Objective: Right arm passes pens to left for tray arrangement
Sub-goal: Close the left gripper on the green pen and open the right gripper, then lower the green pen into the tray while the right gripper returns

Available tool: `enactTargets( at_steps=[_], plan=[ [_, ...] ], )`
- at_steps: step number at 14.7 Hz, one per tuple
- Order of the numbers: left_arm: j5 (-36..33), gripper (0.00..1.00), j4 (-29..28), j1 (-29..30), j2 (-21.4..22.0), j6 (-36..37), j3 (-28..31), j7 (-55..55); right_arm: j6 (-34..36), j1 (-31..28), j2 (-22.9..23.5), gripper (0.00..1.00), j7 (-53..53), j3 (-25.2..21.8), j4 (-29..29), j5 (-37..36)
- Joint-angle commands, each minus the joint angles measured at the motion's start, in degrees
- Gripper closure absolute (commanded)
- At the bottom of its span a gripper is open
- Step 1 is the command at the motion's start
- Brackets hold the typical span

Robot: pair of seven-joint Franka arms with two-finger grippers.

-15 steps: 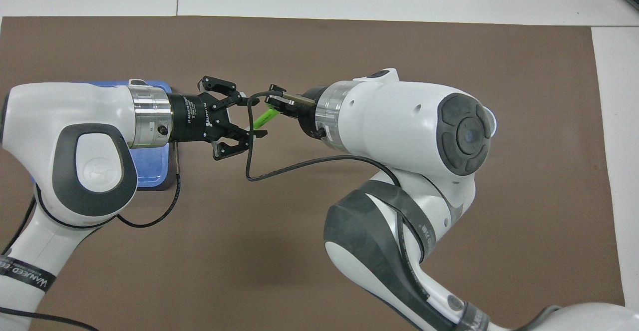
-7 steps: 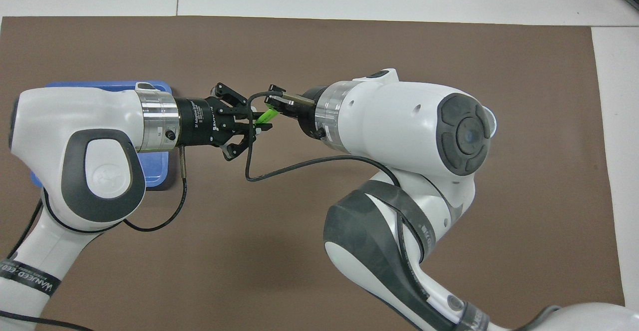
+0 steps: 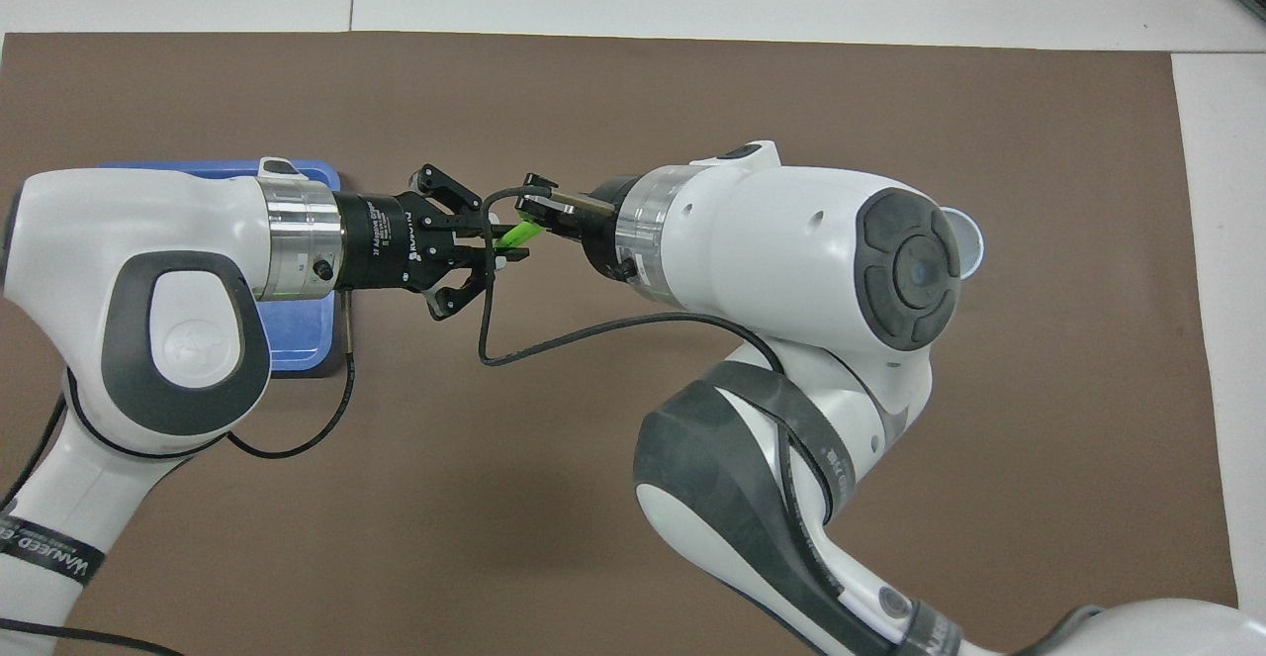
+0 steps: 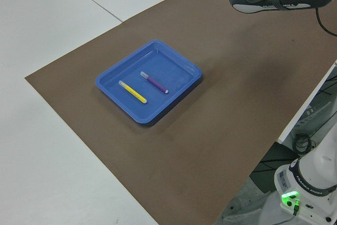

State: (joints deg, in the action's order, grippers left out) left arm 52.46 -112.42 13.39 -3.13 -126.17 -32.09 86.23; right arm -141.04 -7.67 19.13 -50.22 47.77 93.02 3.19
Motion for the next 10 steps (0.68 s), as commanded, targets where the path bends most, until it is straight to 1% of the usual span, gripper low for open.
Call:
enactTargets(
  at_steps=[1, 3, 5, 7, 10],
  plan=[
    [-6.5, 1.0, -1.6, 3.4, 2.1, 3.9, 0.4, -2.4, -0.7, -1.1, -0.2, 0.0, 0.0, 0.1, 0.3, 0.7],
    [-12.4, 1.0, -1.6, 3.4, 2.1, 4.0, 0.4, -4.0, 0.3, -2.1, -0.5, 0.0, 0.0, -0.1, -0.1, 0.6],
    [-18.2, 1.0, -1.8, 3.4, 2.2, 4.4, 0.4, -10.1, 2.9, -3.6, -0.9, 0.0, 0.2, 0.1, -0.5, 0.2],
    [-23.7, 1.0, -2.2, 5.6, 2.3, 6.8, 0.4, -20.7, 6.0, -4.1, -1.6, 0.0, 2.0, 0.1, -1.3, -0.2],
    [-29.6, 1.0, -2.6, 10.0, 3.0, 9.5, 0.4, -36.1, 11.0, -6.5, -3.1, 0.0, 10.4, 0.0, -1.2, -0.3]
  ],
)
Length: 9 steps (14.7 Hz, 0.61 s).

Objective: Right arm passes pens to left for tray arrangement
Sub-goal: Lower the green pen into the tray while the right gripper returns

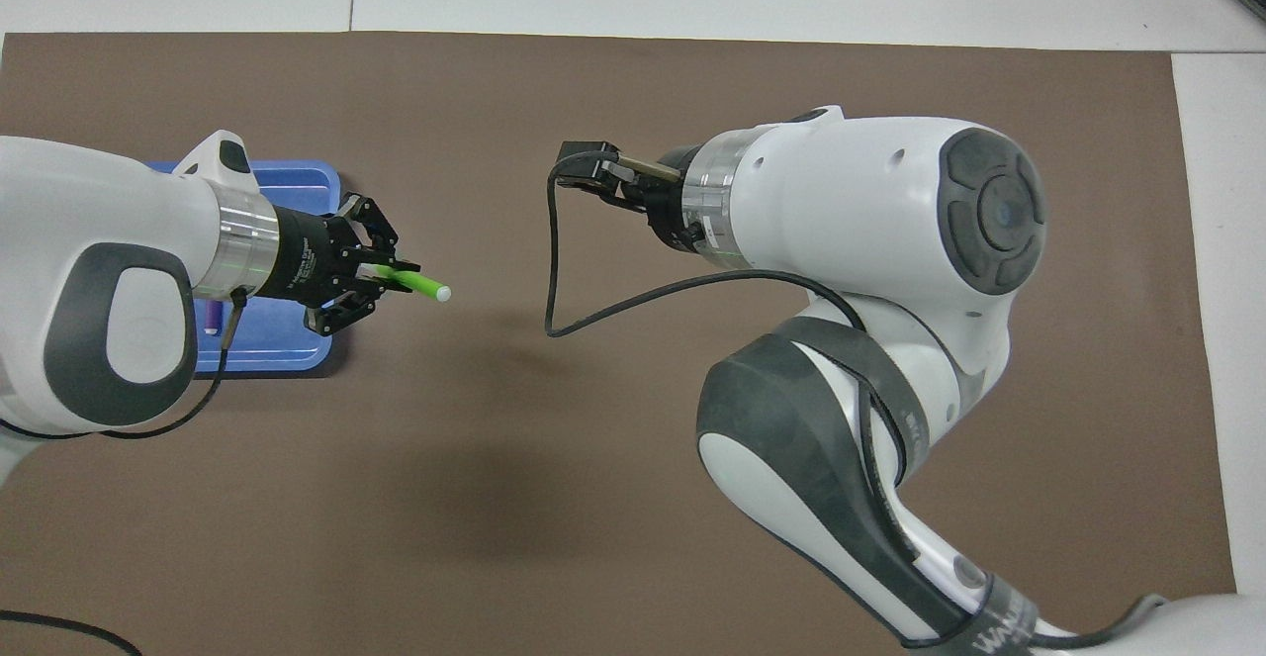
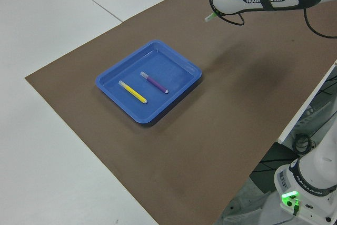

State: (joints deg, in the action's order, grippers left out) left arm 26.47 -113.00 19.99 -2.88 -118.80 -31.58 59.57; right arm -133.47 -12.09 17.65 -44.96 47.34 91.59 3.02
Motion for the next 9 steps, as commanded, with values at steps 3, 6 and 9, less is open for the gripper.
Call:
enactTargets(
  at_steps=[3, 6, 9],
  plan=[
    [-5.5, 1.0, -3.9, 6.3, 3.7, 1.2, -0.1, -23.8, 12.5, -6.0, -4.8, 0.0, 16.0, 0.0, 0.3, -0.1],
    [-12.6, 1.0, -4.0, 7.2, 3.6, 0.2, -0.1, -40.8, 19.5, -9.3, -7.8, 0.0, 21.7, 0.0, 0.3, -0.1],
    [-15.4, 1.0, -4.1, 11.0, 2.4, -0.1, -0.1, -52.9, 25.8, -11.7, -11.0, 0.0, 27.5, -0.4, 0.7, -0.2]
  ],
)
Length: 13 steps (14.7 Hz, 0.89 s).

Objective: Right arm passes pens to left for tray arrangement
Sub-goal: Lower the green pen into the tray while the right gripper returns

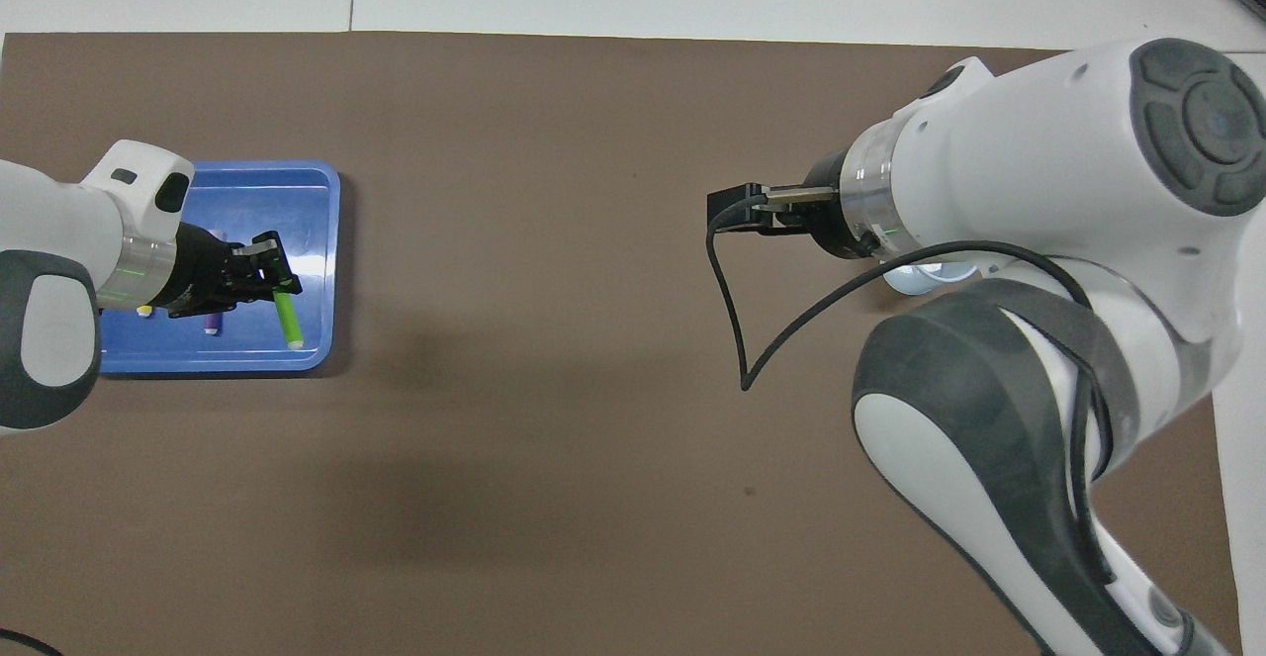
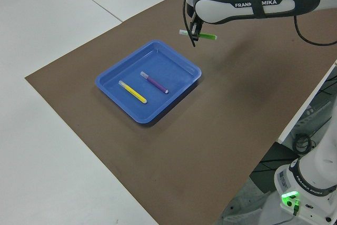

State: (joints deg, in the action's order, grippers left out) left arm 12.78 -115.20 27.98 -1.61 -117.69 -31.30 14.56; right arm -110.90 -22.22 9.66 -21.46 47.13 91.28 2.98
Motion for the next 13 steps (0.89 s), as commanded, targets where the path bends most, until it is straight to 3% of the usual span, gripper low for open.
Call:
enactTargets(
  at_steps=[1, 3, 5, 6, 8, 11, 13],
  plan=[
    [-4.2, 1.0, -1.9, 3.7, 0.4, -2.6, -0.3, -15.6, 6.5, -0.9, -4.6, 0.0, 7.0, -3.2, 1.0, -0.3],
    [-10.0, 1.0, -1.8, 4.4, -1.5, -5.3, -0.3, -22.9, 9.7, 4.8, -6.3, 0.0, 13.9, -13.2, 0.9, -0.3],
    [-10.8, 1.0, -1.8, 4.5, -3.8, -8.8, -0.3, -23.3, 11.8, 13.6, -6.9, 0.0, 19.2, -25.1, 0.7, -0.3],
    [-10.8, 1.0, -1.7, 4.5, -4.9, -9.9, -0.3, -23.3, 12.5, 16.3, -7.9, 0.0, 19.8, -28.6, 1.1, -0.2],
    [-10.8, 1.0, -1.9, 4.0, -5.7, -12.5, -0.4, -23.3, 14.3, 17.7, -8.2, 0.0, 19.9, -30.8, 1.2, -0.3],
    [-10.8, 1.0, -1.9, 4.5, -11.0, -18.7, -0.3, -23.2, 15.6, 17.8, -9.0, 0.0, 20.4, -31.3, 1.4, -0.3],
    [-10.8, 1.0, -2.1, 4.5, -11.5, -18.6, -0.3, -22.5, 16.2, 19.2, -9.1, 0.0, 24.0, -33.5, 1.4, -0.3]
  ],
)
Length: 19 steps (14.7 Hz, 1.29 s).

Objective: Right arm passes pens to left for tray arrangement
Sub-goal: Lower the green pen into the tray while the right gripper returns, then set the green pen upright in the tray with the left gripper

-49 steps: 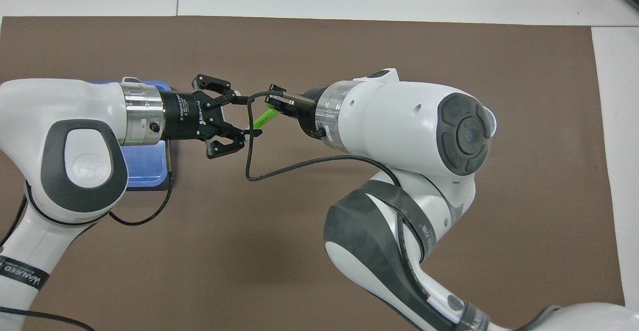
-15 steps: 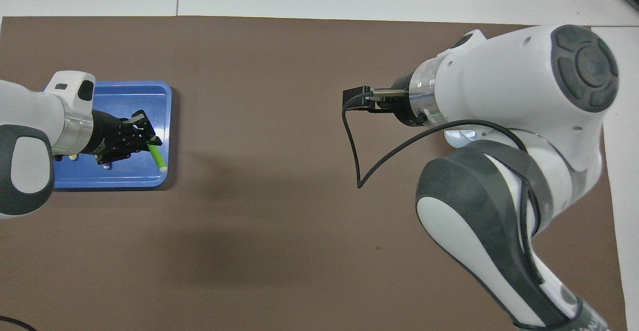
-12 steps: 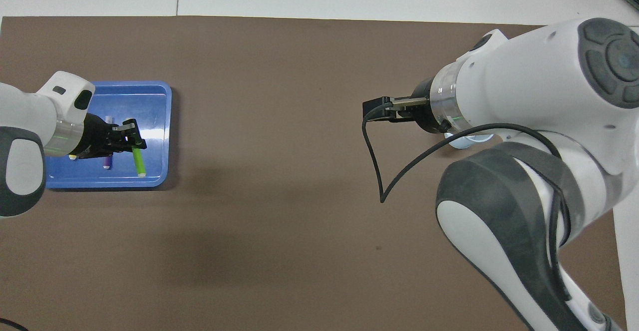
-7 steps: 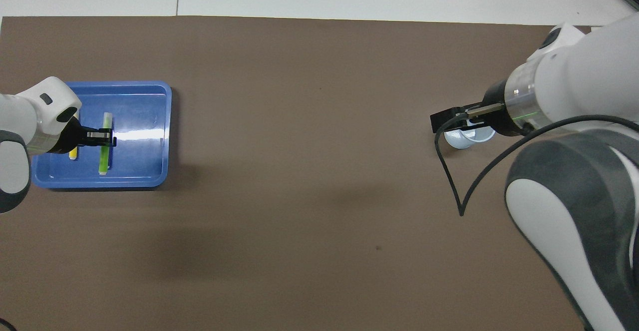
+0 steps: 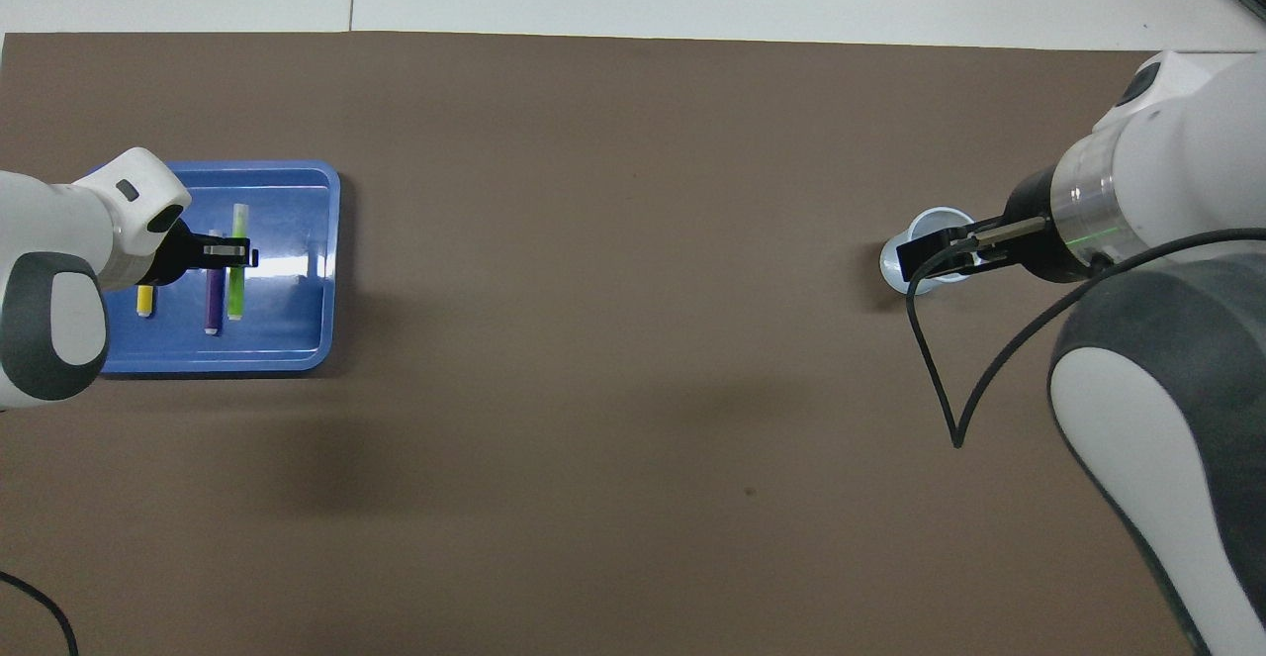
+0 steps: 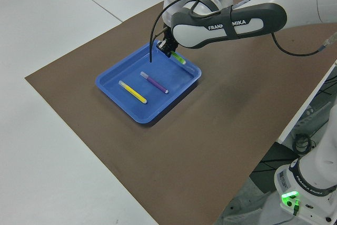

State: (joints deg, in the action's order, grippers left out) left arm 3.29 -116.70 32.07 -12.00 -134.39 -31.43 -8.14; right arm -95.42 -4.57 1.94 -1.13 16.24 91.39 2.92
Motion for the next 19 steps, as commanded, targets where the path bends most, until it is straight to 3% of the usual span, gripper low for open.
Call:
enactTargets(
  at_steps=[1, 4, 19],
  plan=[
    [-1.3, 1.0, -1.2, 0.4, -1.1, -2.1, -0.2, 2.4, 0.8, 2.8, -1.9, 0.0, 3.7, -4.2, 1.3, -0.2],
    [-1.3, 1.0, -1.6, 0.4, -1.4, -2.5, -0.2, 10.1, 2.0, 5.9, -2.4, 0.0, 3.7, -7.9, 1.3, -0.1],
    [-1.4, 1.0, -4.3, 0.5, -5.5, -9.8, -0.1, 5.7, 4.5, 6.0, -3.6, 0.0, 3.8, -9.7, 1.4, 0.1]
  ],
)
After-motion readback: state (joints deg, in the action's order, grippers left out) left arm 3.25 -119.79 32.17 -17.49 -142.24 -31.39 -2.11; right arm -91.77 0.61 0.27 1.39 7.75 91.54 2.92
